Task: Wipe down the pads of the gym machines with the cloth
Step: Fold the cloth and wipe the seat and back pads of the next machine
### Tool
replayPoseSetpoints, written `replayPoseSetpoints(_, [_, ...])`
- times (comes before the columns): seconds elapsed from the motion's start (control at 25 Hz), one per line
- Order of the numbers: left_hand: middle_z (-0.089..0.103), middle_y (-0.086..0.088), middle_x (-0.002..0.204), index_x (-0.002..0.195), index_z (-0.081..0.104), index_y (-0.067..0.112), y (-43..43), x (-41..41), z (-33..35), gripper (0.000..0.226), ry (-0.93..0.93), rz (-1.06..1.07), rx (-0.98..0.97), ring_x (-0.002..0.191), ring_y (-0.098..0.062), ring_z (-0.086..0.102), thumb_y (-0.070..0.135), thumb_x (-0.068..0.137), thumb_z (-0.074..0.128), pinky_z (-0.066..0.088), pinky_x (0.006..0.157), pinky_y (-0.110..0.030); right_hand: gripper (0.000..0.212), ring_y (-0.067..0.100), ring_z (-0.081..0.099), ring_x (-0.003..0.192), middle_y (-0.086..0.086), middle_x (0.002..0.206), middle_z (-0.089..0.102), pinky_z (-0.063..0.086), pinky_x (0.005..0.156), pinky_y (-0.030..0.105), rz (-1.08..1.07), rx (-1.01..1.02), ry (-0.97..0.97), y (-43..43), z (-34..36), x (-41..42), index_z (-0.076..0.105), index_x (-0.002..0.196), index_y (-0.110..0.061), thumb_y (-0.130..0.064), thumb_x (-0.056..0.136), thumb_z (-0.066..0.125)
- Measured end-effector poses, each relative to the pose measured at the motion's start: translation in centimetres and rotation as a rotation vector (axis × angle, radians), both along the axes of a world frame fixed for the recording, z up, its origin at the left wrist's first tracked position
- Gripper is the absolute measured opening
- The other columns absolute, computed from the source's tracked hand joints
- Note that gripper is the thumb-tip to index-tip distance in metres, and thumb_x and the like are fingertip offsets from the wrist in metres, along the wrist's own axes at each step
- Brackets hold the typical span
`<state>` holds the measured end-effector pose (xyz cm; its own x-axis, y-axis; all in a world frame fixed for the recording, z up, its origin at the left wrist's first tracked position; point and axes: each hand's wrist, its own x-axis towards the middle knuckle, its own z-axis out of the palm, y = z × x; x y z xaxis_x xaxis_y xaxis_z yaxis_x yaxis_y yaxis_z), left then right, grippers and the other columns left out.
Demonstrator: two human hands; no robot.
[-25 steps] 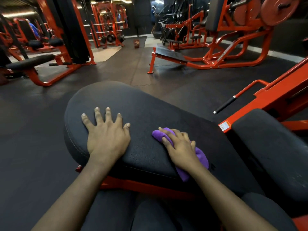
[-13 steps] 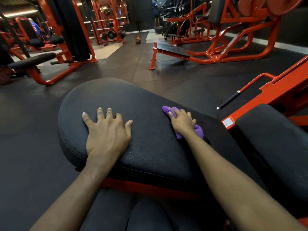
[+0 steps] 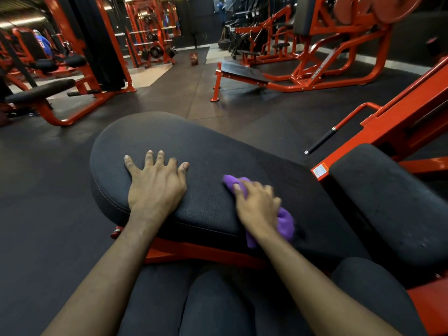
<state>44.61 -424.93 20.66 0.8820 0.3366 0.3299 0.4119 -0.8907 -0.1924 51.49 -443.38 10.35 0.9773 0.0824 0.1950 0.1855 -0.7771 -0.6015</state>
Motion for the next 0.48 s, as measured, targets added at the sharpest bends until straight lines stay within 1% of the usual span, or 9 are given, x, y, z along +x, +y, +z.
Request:
replayPoseSetpoints(0.08, [0.039,-0.011,0.157,0.13,0.058,0.019,0.0,0.0,-0.2,0.061,-0.005,-0.007,0.001,0.149,-0.033,0.026,0.052,0.103,0.015,0.008,0.114,-0.072,0.044,0.026,0.044,0.123,-0.006,0.137,0.057,0.032,0.1,0.049,0.122,0.002,-0.107,4.3,2.3,-1.8,0.054,0.139,-0.04,-0.056,0.103,0.035])
replayPoseSetpoints(0.16, [0.039,-0.012,0.157,0.129,0.059,0.019,0.2,0.0,-0.4,0.061,0.005,-0.018,0.019,0.148,-0.033,0.026,0.054,0.102,0.016,0.009,0.114,-0.072,0.043,0.025,0.044,0.121,-0.007,0.138,0.055,0.031,0.1,0.051,0.19,0.016,-0.141,6.0,3.7,-2.4,0.051,0.14,-0.045,-0.057,0.102,0.034])
replayPoseSetpoints(0.32, [0.034,-0.01,0.16,0.134,0.054,0.02,0.5,-0.1,-0.4,0.067,0.048,-0.025,0.032,0.15,-0.031,0.022,0.06,0.1,0.012,0.008,0.115,-0.071,0.044,0.021,0.044,0.121,-0.013,0.139,0.052,0.036,0.101,0.05,0.228,0.043,-0.132,2.2,1.5,-1.6,0.043,0.143,-0.054,-0.062,0.101,0.033])
replayPoseSetpoints(0.48, [0.028,-0.01,0.162,0.142,0.048,0.019,0.7,-0.2,-0.3,0.073,0.088,-0.037,0.038,0.152,-0.032,0.017,0.064,0.099,0.01,0.004,0.117,-0.068,0.046,0.021,0.042,0.126,-0.015,0.144,0.05,0.034,0.103,0.049,0.106,0.015,-0.024,-2.4,-1.3,-0.2,0.046,0.143,-0.051,-0.063,0.1,0.033])
